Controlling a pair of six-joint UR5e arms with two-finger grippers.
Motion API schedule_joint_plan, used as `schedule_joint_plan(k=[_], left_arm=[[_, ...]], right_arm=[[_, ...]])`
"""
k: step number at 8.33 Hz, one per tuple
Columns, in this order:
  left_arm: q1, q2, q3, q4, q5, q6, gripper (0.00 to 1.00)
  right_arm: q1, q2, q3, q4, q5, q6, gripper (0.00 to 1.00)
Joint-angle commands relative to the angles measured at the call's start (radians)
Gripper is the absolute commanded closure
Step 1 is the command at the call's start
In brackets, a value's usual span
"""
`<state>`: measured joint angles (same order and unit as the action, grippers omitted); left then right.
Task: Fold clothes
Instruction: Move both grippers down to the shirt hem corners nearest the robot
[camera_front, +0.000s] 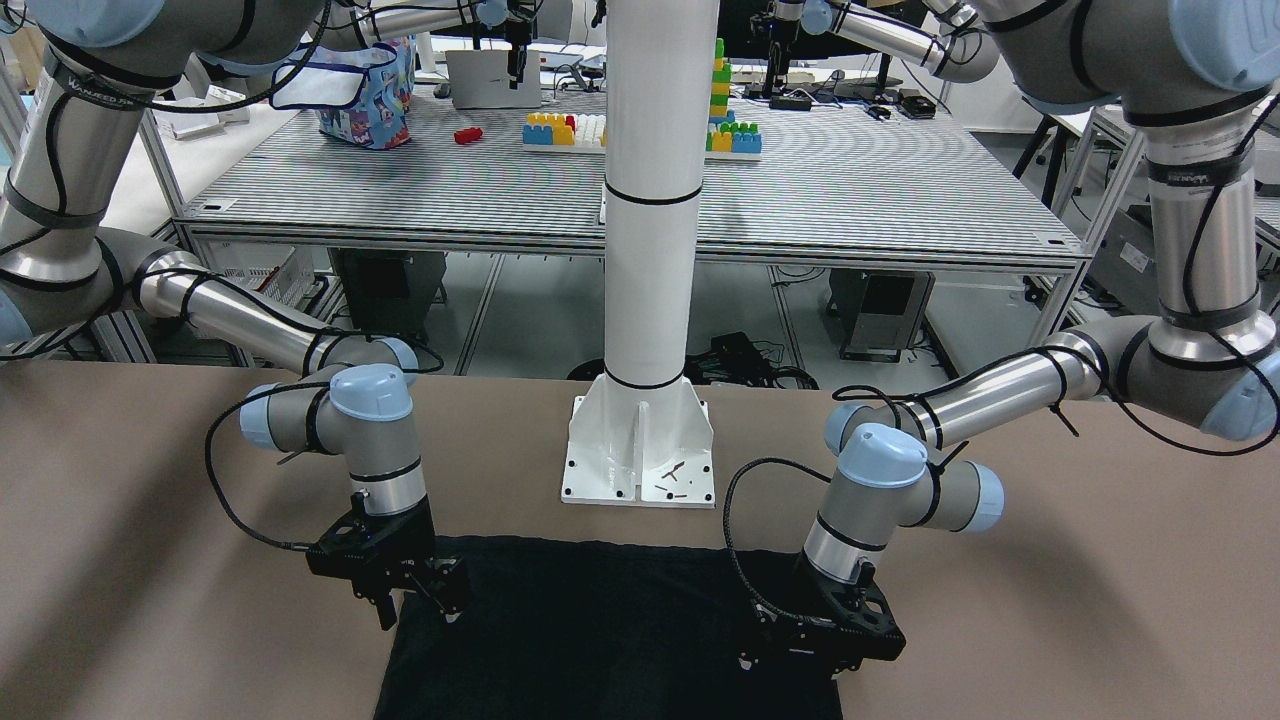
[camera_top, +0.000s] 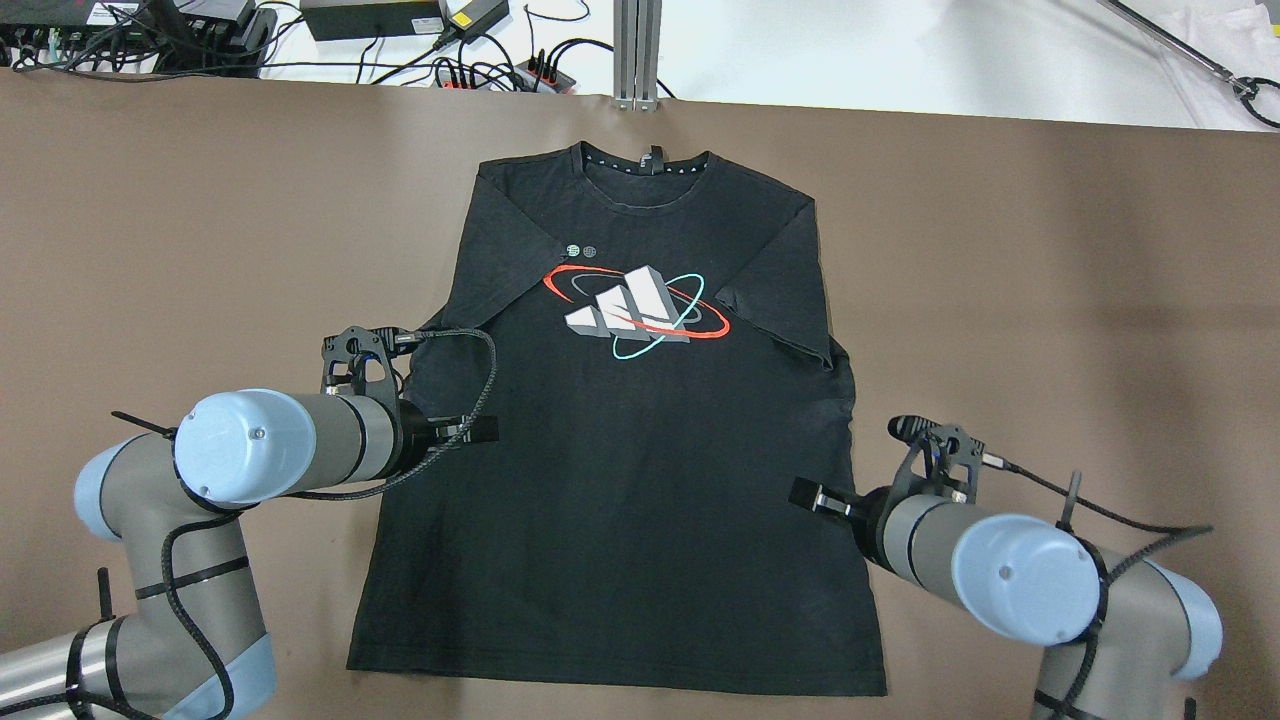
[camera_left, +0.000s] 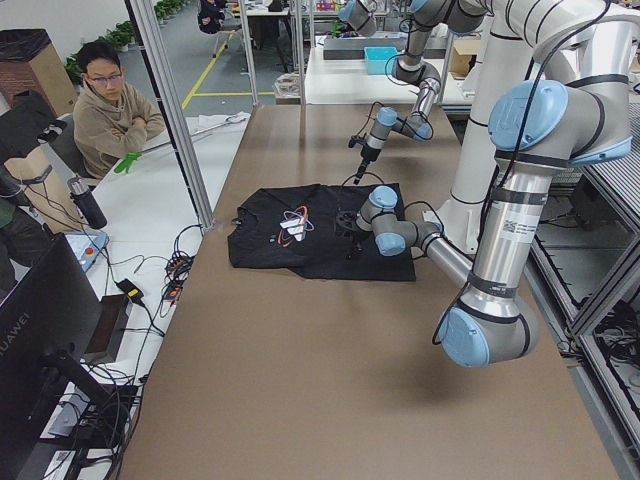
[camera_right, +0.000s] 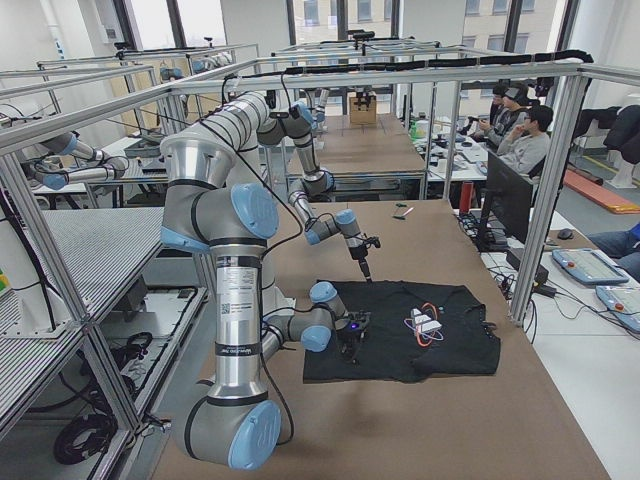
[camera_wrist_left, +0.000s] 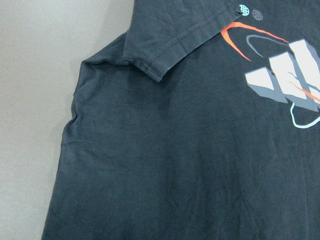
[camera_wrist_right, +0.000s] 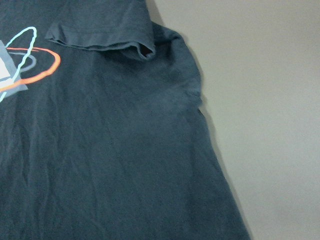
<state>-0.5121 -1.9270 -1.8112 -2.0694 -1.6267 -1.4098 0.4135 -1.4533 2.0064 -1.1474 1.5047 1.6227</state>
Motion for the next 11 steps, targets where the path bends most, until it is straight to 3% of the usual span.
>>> schedule_joint_plan(k=[1, 3, 8, 9, 11], left_arm=[[0.004, 0.000, -0.004, 0.002, 0.011, -0.021, 0.00], [0.004, 0.000, -0.002, 0.002, 0.011, -0.024, 0.00], [0.015, -0.009, 0.006, 0.006, 0.028, -0.024, 0.00], [0.018, -0.010, 0.007, 0.006, 0.028, -0.024, 0.00], [0.018, -0.007, 0.007, 0.006, 0.028, -0.024, 0.00]], right_arm=[[-0.193, -0.114, 0.075, -0.002, -0.168, 0.214, 0.19], [-0.267, -0.166, 0.075, -0.002, -0.188, 0.238, 0.31], [-0.346, -0.214, 0.109, -0.023, -0.192, 0.269, 0.35], [-0.361, -0.213, 0.127, -0.063, -0.193, 0.294, 0.39], [-0.381, -0.213, 0.135, -0.087, -0.227, 0.307, 0.60]])
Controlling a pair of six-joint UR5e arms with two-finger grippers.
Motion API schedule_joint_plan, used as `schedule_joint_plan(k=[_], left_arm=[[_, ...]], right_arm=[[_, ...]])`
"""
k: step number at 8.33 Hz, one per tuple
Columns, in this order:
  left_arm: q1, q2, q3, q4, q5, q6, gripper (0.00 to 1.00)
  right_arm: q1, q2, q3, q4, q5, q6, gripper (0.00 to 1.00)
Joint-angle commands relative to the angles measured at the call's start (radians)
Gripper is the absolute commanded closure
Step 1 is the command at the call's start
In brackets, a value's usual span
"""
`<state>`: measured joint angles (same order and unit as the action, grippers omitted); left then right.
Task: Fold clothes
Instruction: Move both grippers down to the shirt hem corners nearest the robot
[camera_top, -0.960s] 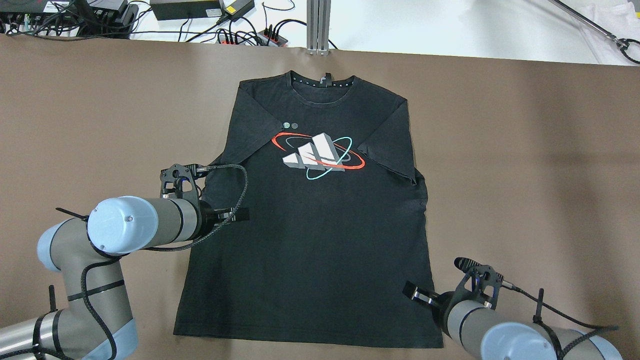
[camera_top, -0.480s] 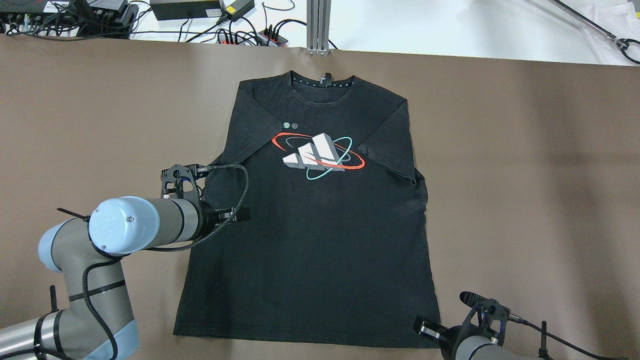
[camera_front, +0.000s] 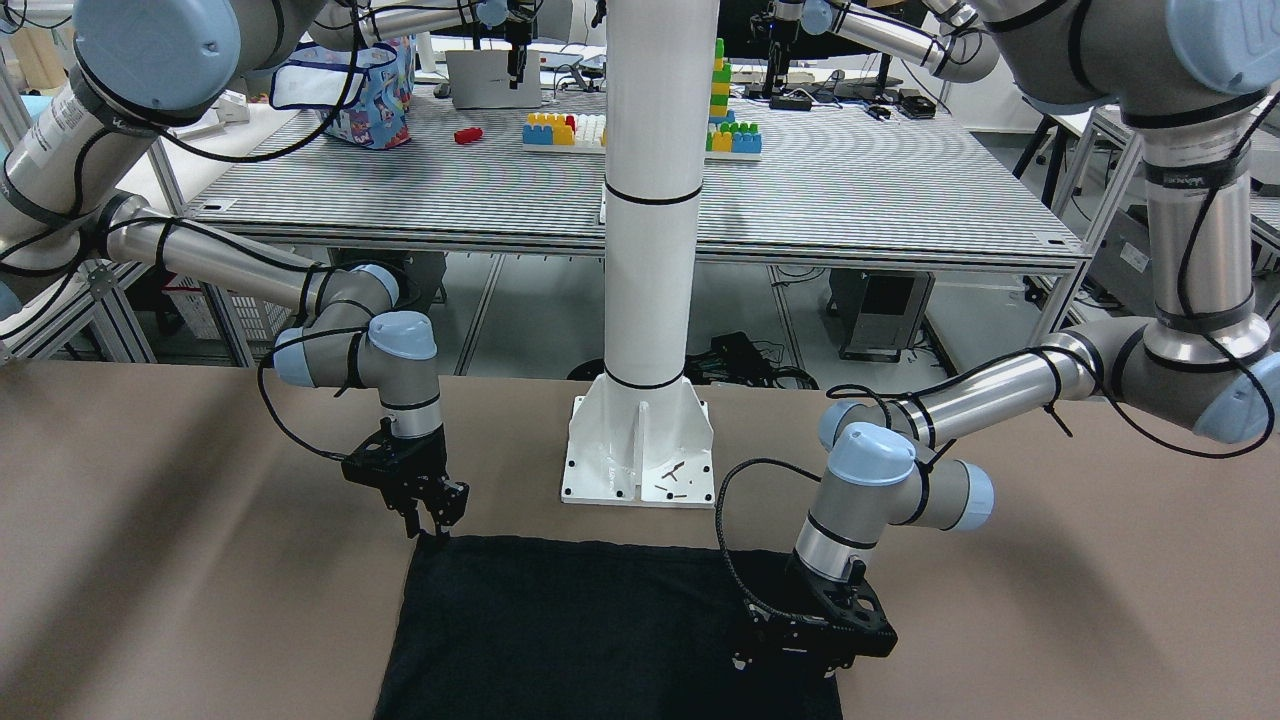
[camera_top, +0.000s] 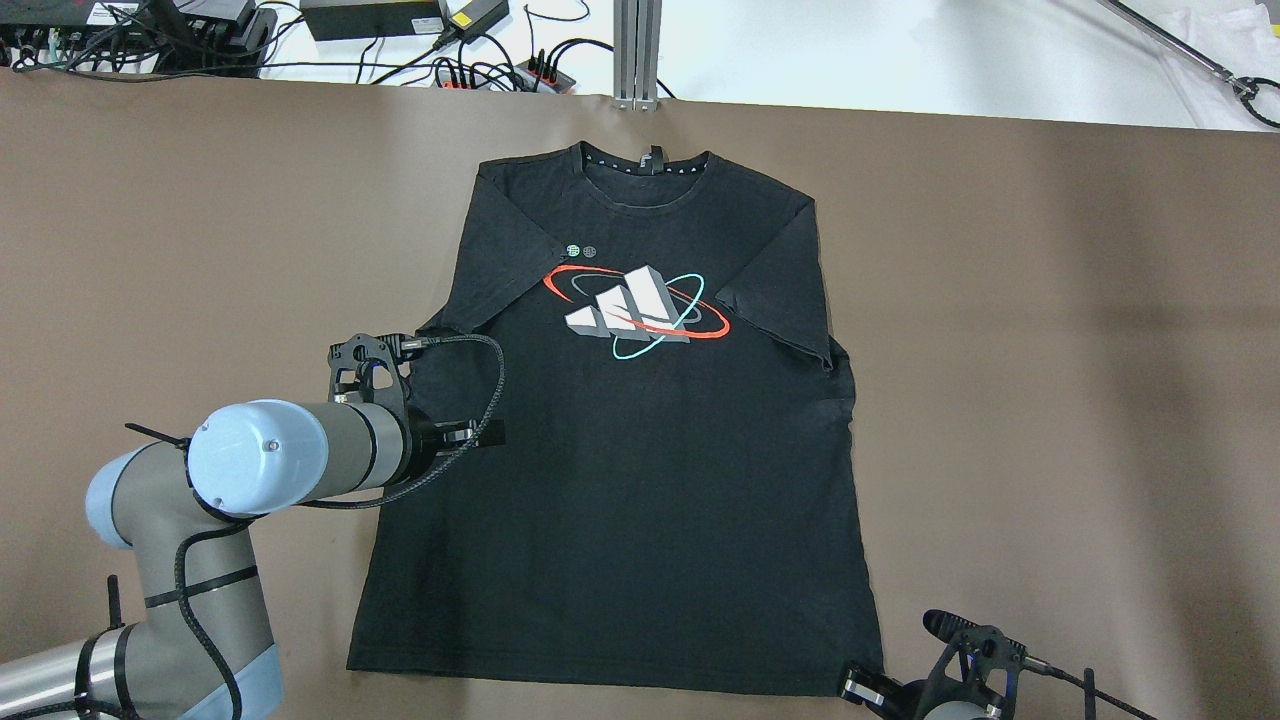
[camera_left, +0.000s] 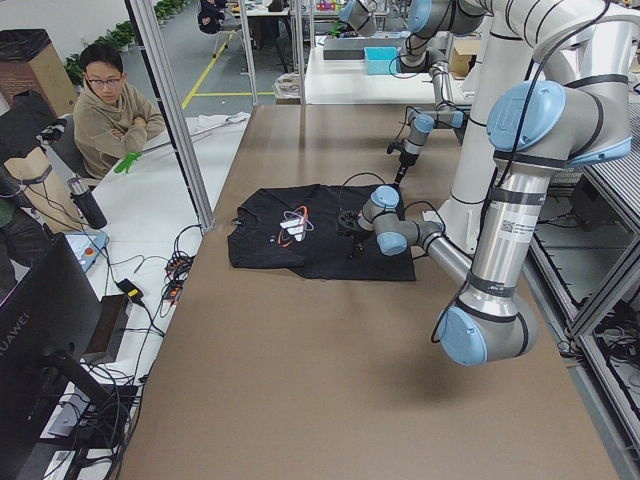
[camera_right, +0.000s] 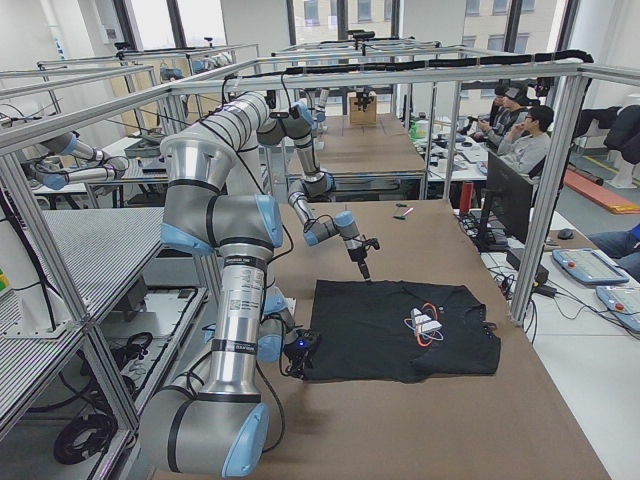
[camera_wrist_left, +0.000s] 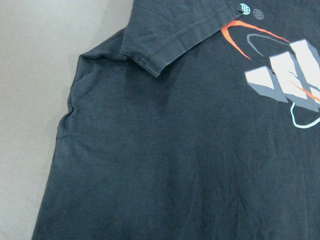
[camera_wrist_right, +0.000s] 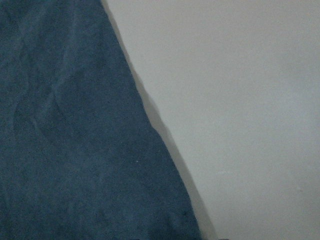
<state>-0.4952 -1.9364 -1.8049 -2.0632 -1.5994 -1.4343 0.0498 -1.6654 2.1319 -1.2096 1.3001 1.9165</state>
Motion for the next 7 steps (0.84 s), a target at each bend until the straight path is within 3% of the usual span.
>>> schedule_joint_plan(k=[1, 2, 4, 7], left_arm=[[0.003, 0.004, 0.001, 0.000, 0.001, 0.000, 0.00], [0.003, 0.007, 0.001, 0.000, 0.001, 0.000, 0.00], [0.017, 0.010, -0.001, -0.001, 0.013, -0.002, 0.00], [0.058, 0.039, -0.011, -0.003, 0.051, -0.047, 0.00]], right_arm=[[-0.019, 0.000, 0.008, -0.027, -0.022, 0.013, 0.76], [-0.021, 0.000, 0.007, -0.039, -0.022, 0.013, 0.80], [-0.037, 0.001, 0.010, -0.054, -0.044, 0.016, 0.99], [-0.036, 0.001, 0.011, -0.054, -0.045, 0.016, 1.00]])
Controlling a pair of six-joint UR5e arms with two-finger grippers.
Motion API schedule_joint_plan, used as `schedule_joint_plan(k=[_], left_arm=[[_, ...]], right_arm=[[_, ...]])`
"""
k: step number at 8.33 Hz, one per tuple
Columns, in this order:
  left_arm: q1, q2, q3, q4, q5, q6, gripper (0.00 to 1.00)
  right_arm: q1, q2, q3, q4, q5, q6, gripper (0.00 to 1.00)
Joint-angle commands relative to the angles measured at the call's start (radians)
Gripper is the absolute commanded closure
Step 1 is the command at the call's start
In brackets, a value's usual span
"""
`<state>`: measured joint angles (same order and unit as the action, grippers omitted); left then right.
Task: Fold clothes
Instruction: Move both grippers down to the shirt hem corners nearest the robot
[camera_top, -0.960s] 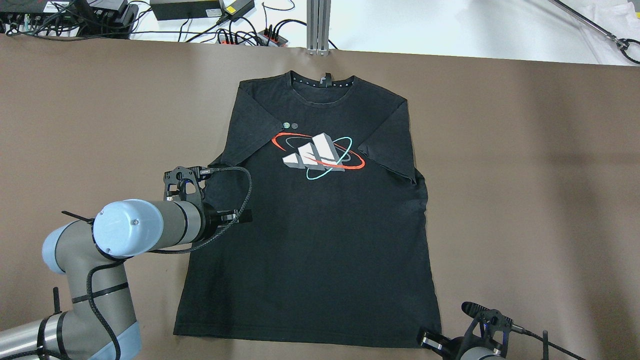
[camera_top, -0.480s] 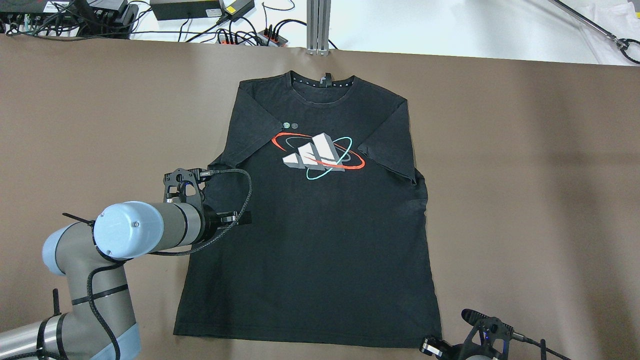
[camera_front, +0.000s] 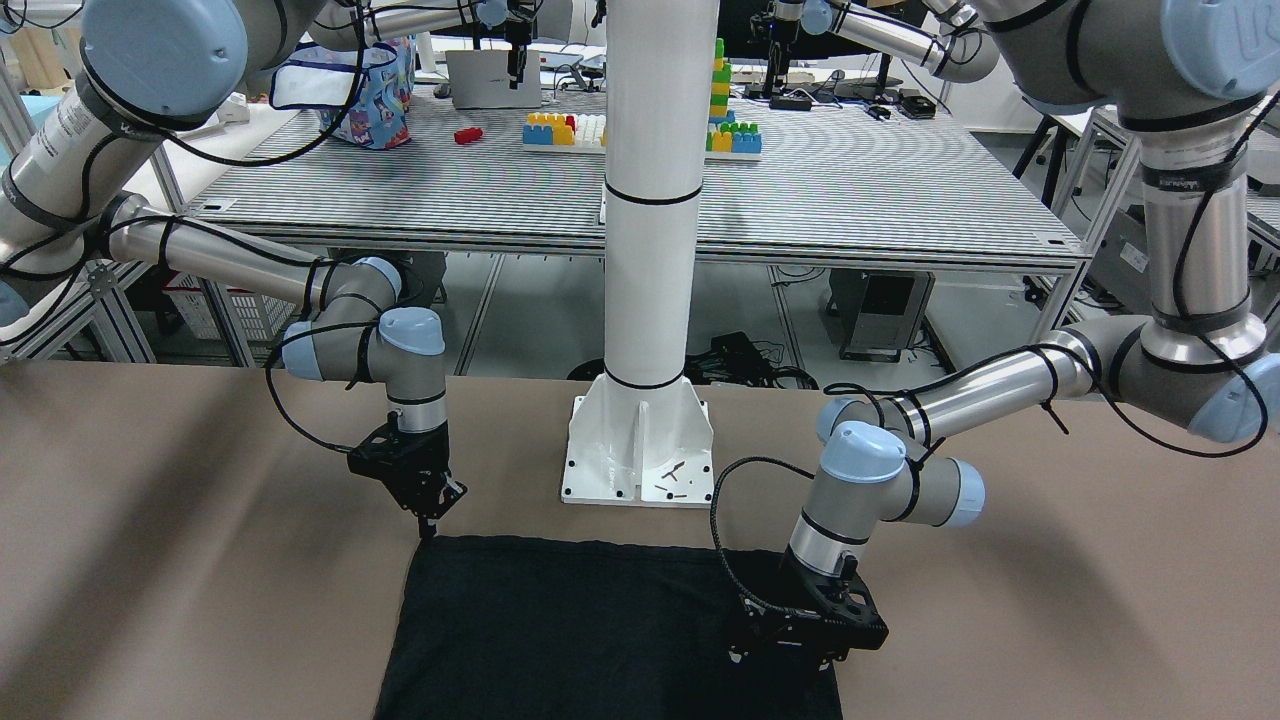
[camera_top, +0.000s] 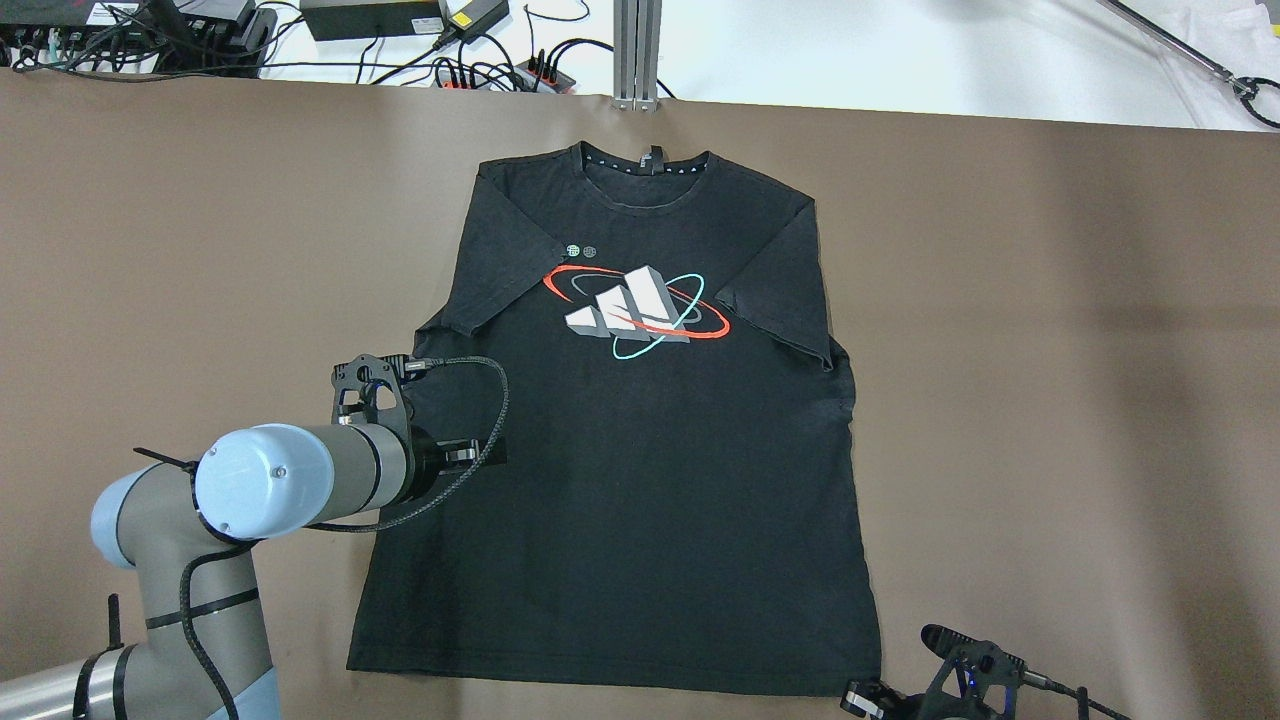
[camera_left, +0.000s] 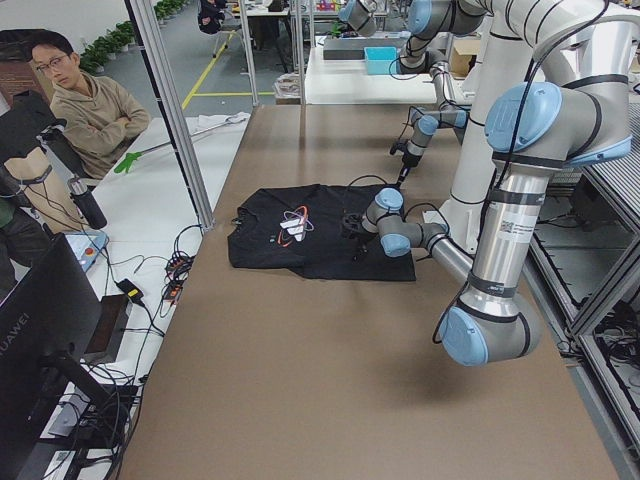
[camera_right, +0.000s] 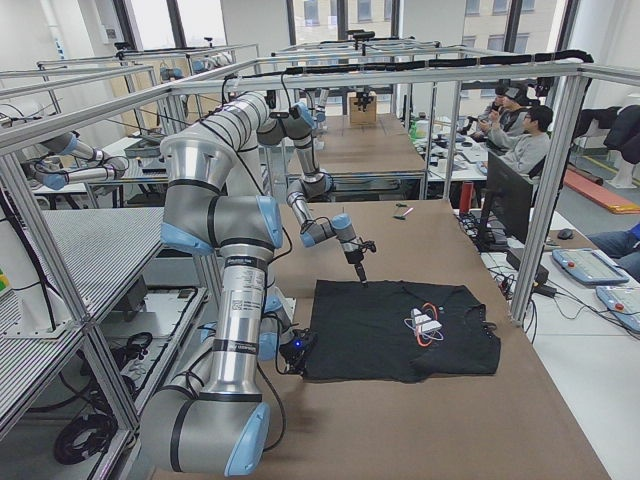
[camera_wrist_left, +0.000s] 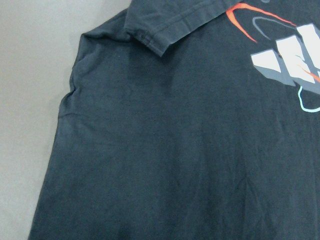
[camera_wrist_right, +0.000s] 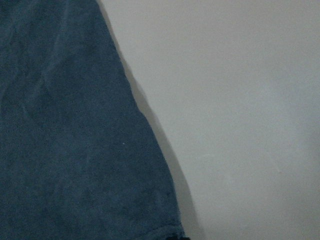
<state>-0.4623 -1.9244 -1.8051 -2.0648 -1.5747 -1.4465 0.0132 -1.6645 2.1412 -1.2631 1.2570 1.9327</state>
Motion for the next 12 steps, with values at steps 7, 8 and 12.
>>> schedule_joint_plan(k=[7, 8, 12], left_arm=[[0.351, 0.346, -0.255, 0.000, 0.307, -0.291, 0.28], [0.393, 0.354, -0.255, 0.000, 0.343, -0.317, 0.36], [0.425, 0.383, -0.258, 0.000, 0.369, -0.347, 0.45]], right_arm=[[0.004, 0.000, 0.022, -0.001, -0.001, -0.001, 1.00], [0.004, 0.002, 0.022, -0.001, -0.001, -0.001, 1.00], [0.004, 0.002, 0.020, -0.001, -0.002, -0.001, 1.00]])
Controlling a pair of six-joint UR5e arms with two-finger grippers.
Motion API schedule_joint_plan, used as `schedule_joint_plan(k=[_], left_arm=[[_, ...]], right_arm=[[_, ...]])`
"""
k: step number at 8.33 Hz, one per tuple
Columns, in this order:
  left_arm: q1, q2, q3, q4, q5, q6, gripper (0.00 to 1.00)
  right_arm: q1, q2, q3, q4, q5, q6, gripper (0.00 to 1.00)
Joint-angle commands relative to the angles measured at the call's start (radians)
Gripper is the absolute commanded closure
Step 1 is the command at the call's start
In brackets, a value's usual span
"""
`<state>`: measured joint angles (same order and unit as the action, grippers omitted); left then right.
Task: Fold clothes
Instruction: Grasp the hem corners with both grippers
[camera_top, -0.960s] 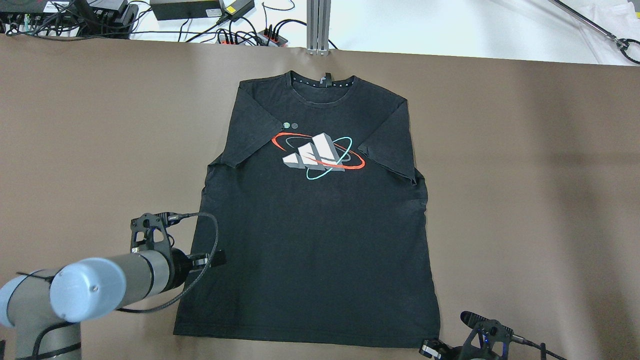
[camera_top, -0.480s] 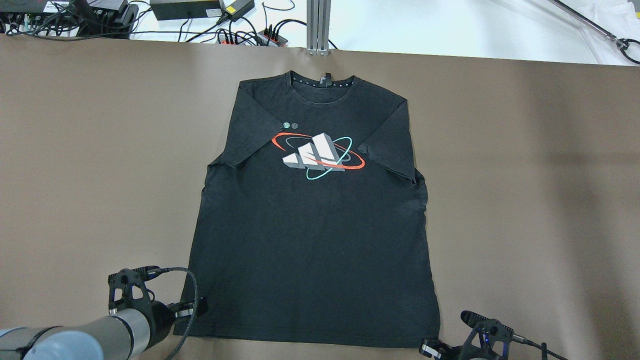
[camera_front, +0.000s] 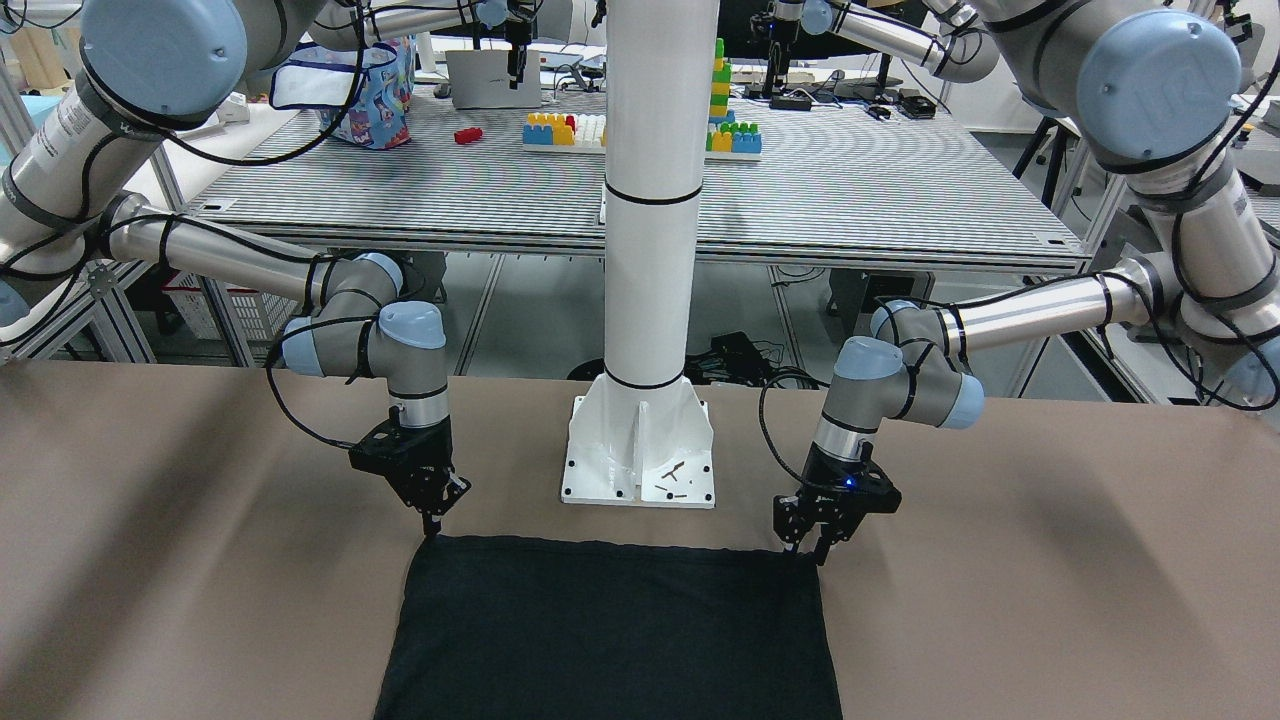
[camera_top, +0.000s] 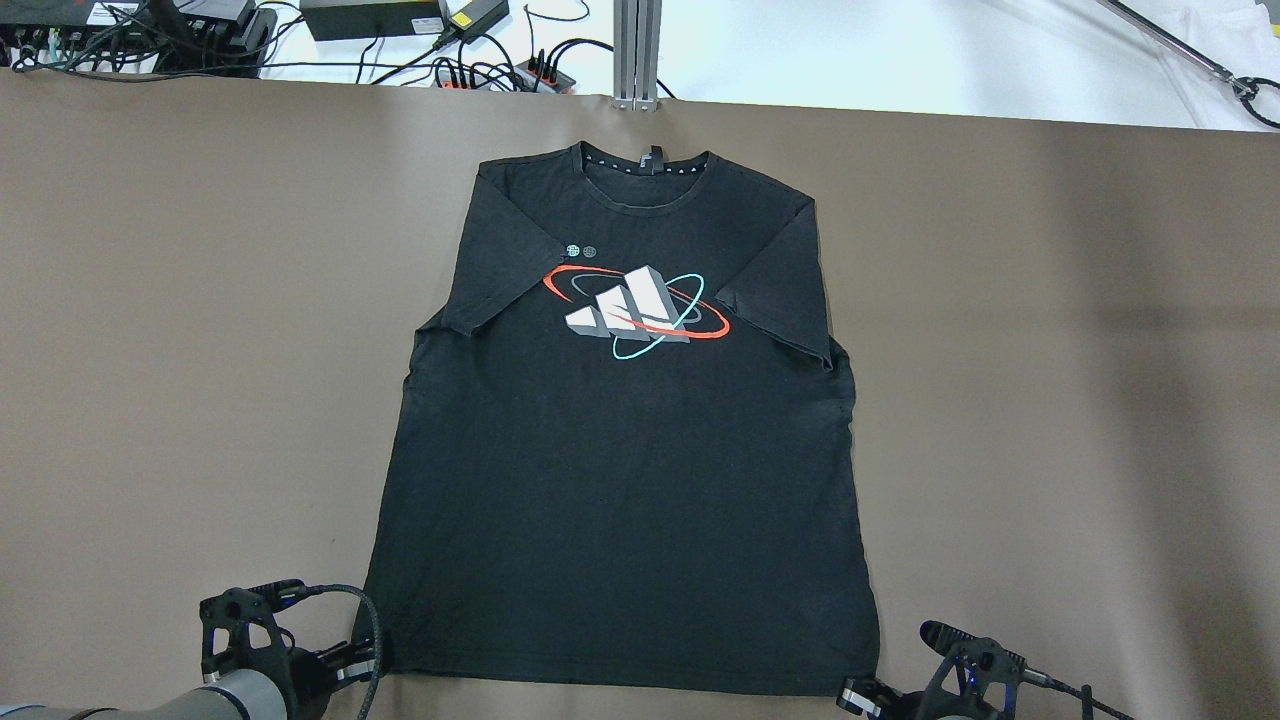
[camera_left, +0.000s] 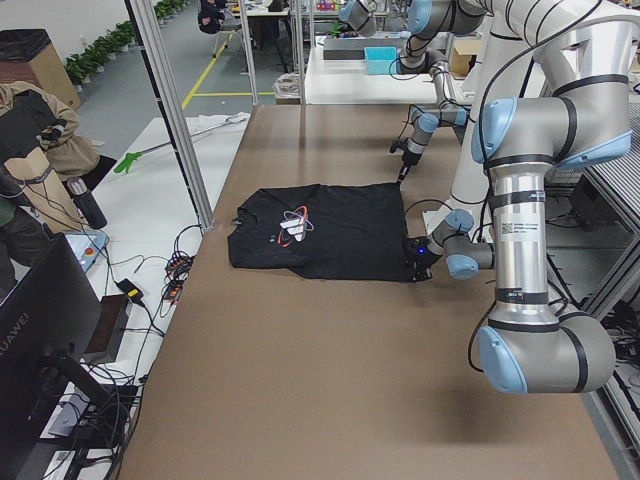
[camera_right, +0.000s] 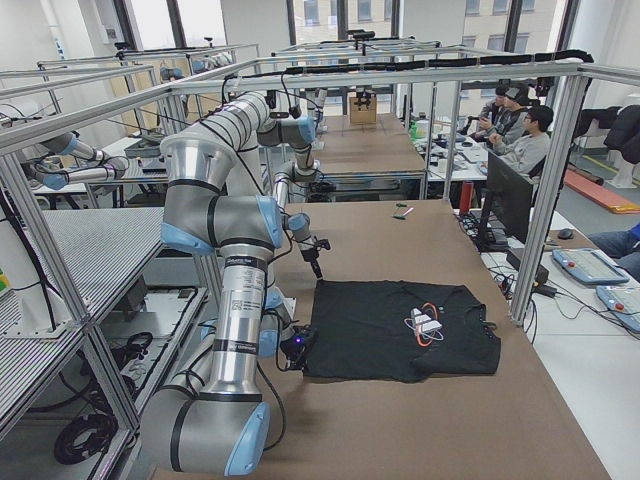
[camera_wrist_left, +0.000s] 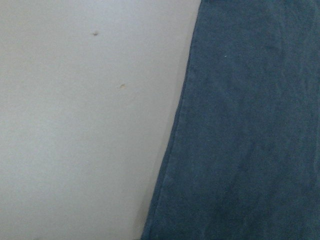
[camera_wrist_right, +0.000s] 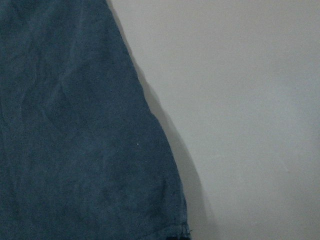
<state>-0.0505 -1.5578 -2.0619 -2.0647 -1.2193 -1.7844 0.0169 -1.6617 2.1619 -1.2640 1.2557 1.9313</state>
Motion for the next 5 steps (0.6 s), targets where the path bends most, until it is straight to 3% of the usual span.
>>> schedule_joint_plan(k=[1, 3, 5], left_arm=[[0.014, 0.016, -0.001, 0.000, 0.014, -0.009, 0.45], [0.014, 0.031, -0.009, 0.000, 0.014, -0.010, 0.46], [0.031, 0.030, -0.011, 0.000, 0.014, -0.030, 0.59]], right_arm=[[0.000, 0.000, 0.001, 0.000, -0.001, 0.000, 1.00], [-0.002, 0.002, 0.001, 0.000, -0.001, 0.000, 1.00], [-0.002, 0.002, 0.001, 0.000, -0.001, 0.000, 1.00]])
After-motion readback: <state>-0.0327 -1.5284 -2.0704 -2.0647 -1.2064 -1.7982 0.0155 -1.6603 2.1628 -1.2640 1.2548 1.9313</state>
